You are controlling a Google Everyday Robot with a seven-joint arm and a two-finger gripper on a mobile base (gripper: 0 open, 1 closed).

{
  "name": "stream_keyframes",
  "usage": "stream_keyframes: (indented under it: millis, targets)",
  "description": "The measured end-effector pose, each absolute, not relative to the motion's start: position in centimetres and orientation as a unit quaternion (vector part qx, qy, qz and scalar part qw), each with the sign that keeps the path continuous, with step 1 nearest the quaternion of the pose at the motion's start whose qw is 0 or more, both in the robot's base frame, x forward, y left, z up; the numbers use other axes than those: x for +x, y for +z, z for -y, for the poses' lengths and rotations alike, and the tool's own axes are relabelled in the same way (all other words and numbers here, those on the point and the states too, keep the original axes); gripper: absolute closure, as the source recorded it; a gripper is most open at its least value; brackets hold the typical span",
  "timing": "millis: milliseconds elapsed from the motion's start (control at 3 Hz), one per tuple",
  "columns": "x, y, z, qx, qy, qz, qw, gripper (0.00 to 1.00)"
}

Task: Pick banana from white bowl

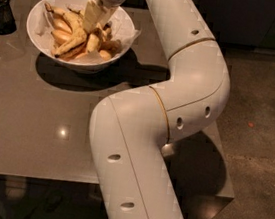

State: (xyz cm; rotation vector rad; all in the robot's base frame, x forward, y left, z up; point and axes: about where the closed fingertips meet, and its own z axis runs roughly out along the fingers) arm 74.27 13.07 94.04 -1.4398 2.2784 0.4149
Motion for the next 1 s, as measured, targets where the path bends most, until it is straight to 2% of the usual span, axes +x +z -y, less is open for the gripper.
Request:
stream_keyframes:
  millis: [333,1000]
  targets:
    - [74.9,94.6,-13.5,-0.539,0.138,-0.8,0.226,1.0]
    - [75.7,94.9,-12.1,-0.545,0.133,-0.79,0.246,1.0]
